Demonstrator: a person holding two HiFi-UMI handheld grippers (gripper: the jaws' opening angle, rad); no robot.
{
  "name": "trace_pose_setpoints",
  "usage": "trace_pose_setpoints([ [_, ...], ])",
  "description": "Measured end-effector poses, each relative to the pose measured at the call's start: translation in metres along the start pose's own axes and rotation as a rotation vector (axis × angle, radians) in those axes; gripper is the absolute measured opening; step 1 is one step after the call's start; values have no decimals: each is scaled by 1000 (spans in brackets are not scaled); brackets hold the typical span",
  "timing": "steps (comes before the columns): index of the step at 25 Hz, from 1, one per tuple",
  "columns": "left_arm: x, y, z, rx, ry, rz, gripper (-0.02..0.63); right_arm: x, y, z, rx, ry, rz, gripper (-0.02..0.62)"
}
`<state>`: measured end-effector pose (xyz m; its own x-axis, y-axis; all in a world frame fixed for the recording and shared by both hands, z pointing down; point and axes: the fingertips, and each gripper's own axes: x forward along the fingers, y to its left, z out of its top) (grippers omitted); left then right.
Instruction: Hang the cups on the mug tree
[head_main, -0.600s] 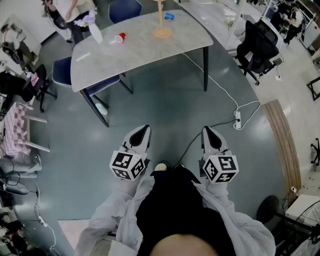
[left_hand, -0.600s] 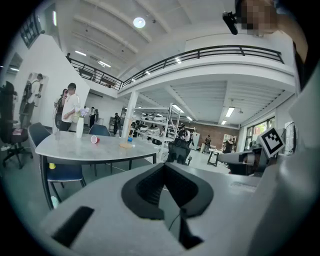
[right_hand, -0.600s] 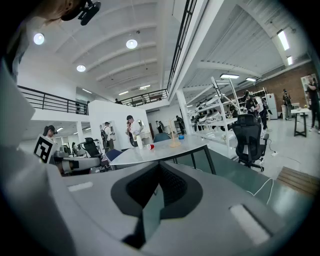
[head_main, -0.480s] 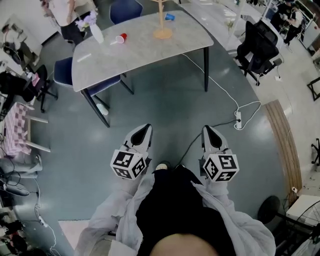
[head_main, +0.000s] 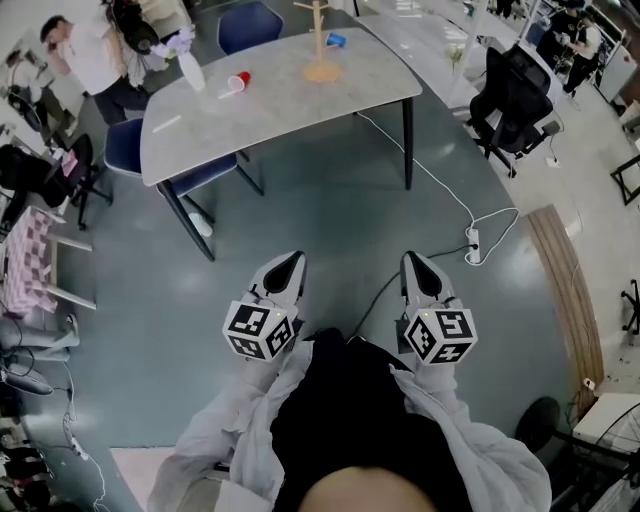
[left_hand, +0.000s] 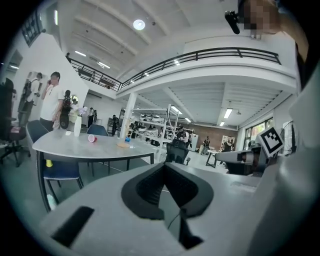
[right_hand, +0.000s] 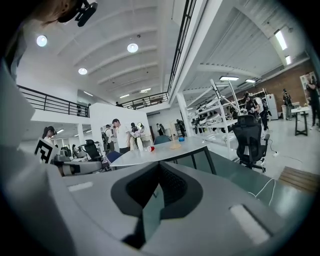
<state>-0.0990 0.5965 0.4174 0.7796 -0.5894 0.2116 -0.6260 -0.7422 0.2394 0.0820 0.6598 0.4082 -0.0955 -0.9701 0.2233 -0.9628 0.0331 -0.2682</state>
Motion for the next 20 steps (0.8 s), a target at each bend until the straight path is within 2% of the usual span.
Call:
trace_pose_setpoints([
  [10,1,-14,-12,-16,35,6,0,0,-7,3,2,1,13,9],
  [12,3,-10,-12,-18,34,11,0,6,-6,4,-5,5,29,88],
  [15,11,0,-10,-20,25,18,0,18,-6,8,-9,-9,37,146],
  [17,21,8,-5,-17,19,18,0,29,-9,13,-13,-17,40,217],
  [20,39,21,9,-11,8,20,0,52,-13,23,-27,-19,52,235],
])
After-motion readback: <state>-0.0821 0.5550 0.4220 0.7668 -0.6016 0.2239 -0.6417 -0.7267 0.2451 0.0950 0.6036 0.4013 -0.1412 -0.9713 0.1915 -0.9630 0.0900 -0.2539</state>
